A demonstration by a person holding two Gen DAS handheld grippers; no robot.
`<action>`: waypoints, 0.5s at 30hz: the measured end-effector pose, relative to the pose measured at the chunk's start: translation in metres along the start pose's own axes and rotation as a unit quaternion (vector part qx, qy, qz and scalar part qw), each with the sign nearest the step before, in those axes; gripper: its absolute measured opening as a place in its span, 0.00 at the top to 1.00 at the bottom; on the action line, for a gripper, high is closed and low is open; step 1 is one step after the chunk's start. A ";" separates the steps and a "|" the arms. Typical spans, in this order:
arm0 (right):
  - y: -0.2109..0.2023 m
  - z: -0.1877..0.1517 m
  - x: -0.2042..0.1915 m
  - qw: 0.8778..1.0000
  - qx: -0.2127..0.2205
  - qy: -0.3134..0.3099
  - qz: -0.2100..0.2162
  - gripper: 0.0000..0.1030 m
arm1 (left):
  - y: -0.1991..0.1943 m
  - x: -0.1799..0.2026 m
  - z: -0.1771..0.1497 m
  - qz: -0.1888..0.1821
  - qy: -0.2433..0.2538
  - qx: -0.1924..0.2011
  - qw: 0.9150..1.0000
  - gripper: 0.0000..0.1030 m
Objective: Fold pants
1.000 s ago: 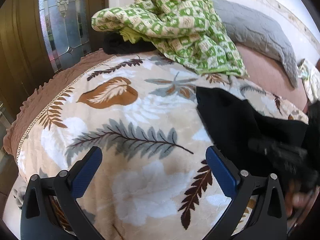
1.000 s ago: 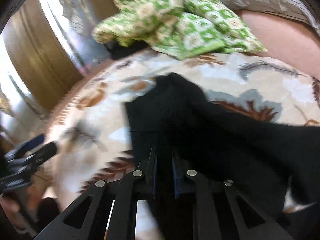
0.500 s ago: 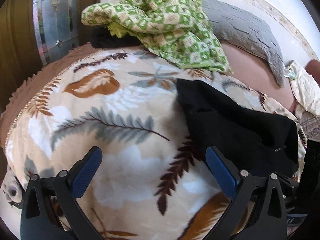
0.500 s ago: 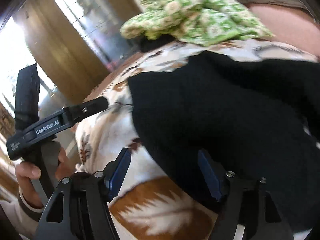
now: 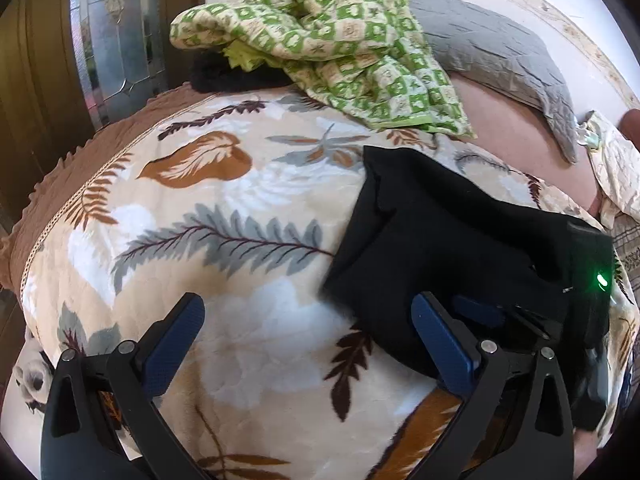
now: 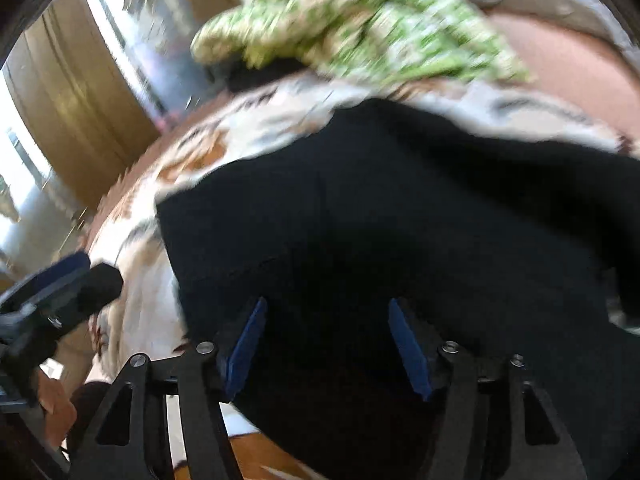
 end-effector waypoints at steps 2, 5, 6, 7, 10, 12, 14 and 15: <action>-0.009 -0.005 0.001 1.000 0.006 -0.005 0.009 0.39 | 0.005 -0.001 -0.003 -0.002 -0.006 -0.006 1.000 0.00; -0.030 -0.013 0.018 1.000 0.004 0.015 0.010 0.39 | 0.014 0.006 -0.007 -0.011 -0.008 -0.019 1.000 0.00; -0.042 -0.017 0.026 1.000 0.012 0.019 0.001 0.39 | 0.018 0.010 -0.009 -0.014 -0.005 -0.025 1.000 0.00; -0.058 -0.022 0.042 0.999 0.022 0.025 -0.014 0.37 | 0.022 0.012 -0.012 -0.012 -0.004 -0.032 0.999 0.00; -0.091 -0.046 0.085 0.998 0.030 0.052 -0.034 0.31 | 0.033 0.018 -0.026 -0.014 -0.013 -0.056 0.998 0.00; -0.109 -0.065 0.120 0.994 0.029 0.084 -0.057 0.29 | 0.043 0.025 -0.036 -0.029 -0.032 -0.071 0.997 0.00; -0.129 -0.087 0.162 0.987 0.031 0.127 -0.088 0.29 | 0.053 0.034 -0.045 -0.045 -0.051 -0.089 0.994 0.00; -0.140 -0.097 0.185 0.982 0.035 0.153 -0.101 0.29 | 0.056 0.038 -0.046 -0.049 -0.056 -0.092 0.993 0.00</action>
Point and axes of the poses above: each gripper's, at about its wrist camera, not at the fingertips, and y roughly the way its jaws point, x to its right, z to its top, the point moved 10 cm from there along y, roughly the way its jaws point, and after that the axes turned 8 degrees about -z, right-handed, at the moved point
